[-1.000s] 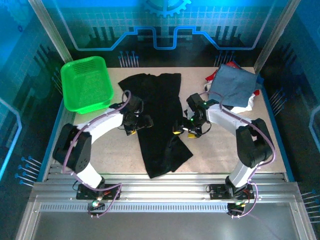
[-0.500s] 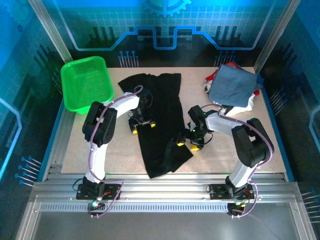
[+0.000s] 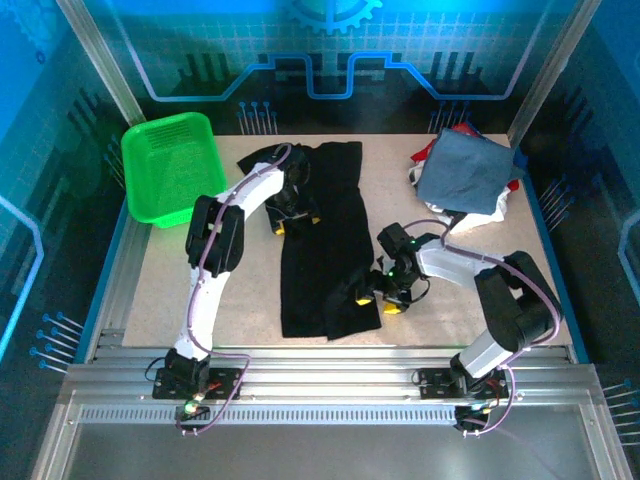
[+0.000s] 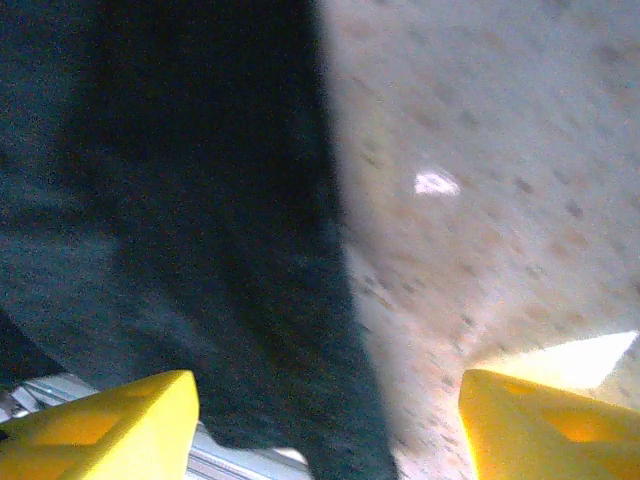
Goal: Fold and stack the t-shirts
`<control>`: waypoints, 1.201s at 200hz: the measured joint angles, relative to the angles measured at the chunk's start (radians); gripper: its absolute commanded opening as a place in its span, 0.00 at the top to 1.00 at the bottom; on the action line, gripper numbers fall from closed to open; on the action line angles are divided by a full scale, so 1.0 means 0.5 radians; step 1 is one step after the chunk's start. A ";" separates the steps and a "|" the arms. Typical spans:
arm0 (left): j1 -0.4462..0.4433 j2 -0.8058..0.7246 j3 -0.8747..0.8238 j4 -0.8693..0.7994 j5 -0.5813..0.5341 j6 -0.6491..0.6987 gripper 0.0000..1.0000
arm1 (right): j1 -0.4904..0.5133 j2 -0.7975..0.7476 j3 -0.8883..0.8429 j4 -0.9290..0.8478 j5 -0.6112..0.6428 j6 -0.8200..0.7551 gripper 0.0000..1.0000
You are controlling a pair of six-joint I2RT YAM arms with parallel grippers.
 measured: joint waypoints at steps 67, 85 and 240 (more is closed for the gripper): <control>0.033 -0.864 -0.978 0.626 -0.063 0.005 0.04 | -0.053 -0.190 -0.117 -0.058 -0.130 -0.045 0.27; 0.021 -1.309 -1.226 0.674 -0.098 -0.024 0.04 | -0.053 -0.238 -0.123 -0.063 -0.173 -0.073 0.27; -1.002 -2.351 -2.698 0.752 -0.149 -1.009 0.28 | 0.037 -0.189 -0.159 0.075 -0.352 -0.134 0.35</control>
